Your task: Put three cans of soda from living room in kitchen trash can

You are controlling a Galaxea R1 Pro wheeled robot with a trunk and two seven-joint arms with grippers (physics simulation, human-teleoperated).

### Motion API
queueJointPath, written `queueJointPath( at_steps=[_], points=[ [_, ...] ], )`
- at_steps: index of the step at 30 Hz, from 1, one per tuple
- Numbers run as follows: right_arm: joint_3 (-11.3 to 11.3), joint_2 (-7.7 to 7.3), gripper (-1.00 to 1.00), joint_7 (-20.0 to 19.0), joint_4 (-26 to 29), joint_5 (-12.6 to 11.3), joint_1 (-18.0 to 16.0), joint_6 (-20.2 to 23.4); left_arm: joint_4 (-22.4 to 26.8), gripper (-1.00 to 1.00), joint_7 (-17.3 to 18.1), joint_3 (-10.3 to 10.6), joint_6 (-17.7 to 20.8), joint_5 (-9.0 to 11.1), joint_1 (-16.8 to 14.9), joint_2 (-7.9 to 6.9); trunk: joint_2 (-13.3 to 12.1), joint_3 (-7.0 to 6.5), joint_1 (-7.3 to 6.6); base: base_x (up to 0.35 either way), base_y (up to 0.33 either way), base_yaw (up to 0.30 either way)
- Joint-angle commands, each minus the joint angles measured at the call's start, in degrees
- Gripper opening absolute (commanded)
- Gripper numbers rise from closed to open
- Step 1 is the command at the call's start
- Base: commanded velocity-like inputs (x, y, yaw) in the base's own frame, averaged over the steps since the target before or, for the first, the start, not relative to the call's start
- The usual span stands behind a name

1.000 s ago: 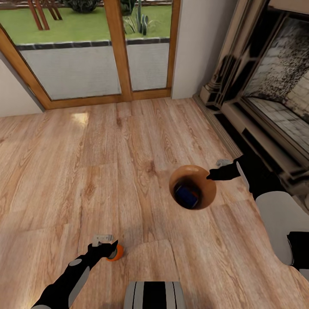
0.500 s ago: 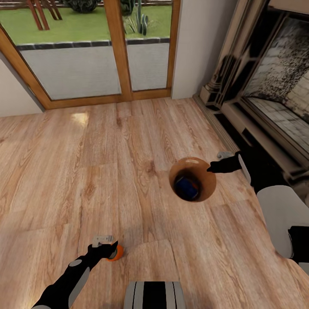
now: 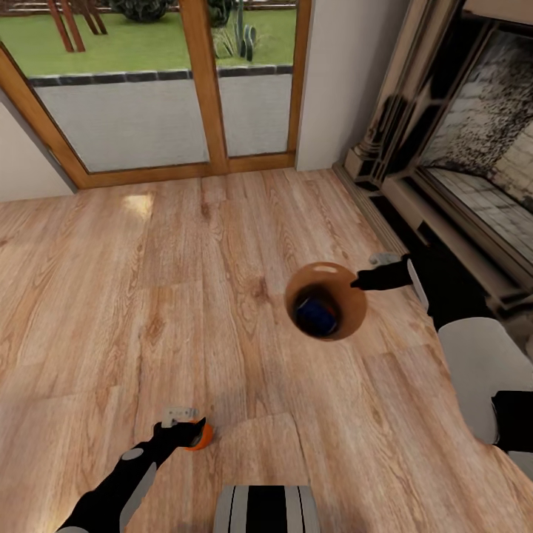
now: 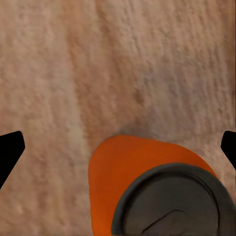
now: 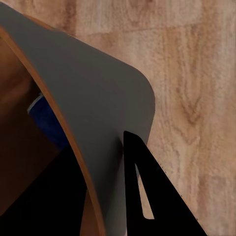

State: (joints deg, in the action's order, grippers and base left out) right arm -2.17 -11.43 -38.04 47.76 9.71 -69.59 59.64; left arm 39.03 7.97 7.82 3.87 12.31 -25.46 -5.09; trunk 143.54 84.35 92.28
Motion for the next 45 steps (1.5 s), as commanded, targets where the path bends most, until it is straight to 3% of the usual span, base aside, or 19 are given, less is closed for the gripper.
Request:
queueJointPath(
  at_steps=[1,8,21,28,33,34,45],
  points=[
    [0.0,0.1,-1.0,-0.2,0.1,-1.2,0.0,0.4,0.0,1.0,0.0,0.4,0.0,0.0,0.0,0.0,0.0,-0.01,-0.01,0.0,0.0,0.0],
    [0.1,0.34,-1.0,-0.2,0.4,-1.2,0.1,0.4,-0.1,1.0,-0.1,2.0,-0.1,0.0,0.0,0.0,0.1,1.55,0.17,0.0,0.0,0.0],
    [0.1,0.37,-1.0,-0.2,0.5,-1.2,0.1,0.4,0.4,1.0,0.0,2.2,-0.1,0.1,0.0,-0.09,0.1,1.55,0.17,0.0,0.0,0.0],
    [0.1,0.36,-1.0,-0.2,0.5,-1.2,0.1,0.4,0.0,1.0,0.0,2.2,0.0,0.1,0.0,-0.07,0.2,3.1,0.35,0.0,0.0,0.0],
    [0.0,0.34,-1.0,-0.2,0.5,-1.2,0.1,0.4,0.0,1.0,0.0,2.2,0.0,0.1,0.0,-0.09,0.2,3.1,0.35,0.0,0.0,0.0],
    [0.0,0.31,-1.0,-0.2,0.5,-1.2,0.1,0.4,0.1,-1.0,0.0,2.2,0.0,0.1,0.0,-0.09,0.2,3.1,0.35,0.0,0.0,0.0],
    [-0.1,0.4,-1.0,-0.2,0.6,-1.2,0.2,0.4,-0.1,-1.0,0.0,2.2,-0.1,0.0,0.1,-0.09,0.2,3.1,0.35,0.0,0.0,0.0]
  ],
)
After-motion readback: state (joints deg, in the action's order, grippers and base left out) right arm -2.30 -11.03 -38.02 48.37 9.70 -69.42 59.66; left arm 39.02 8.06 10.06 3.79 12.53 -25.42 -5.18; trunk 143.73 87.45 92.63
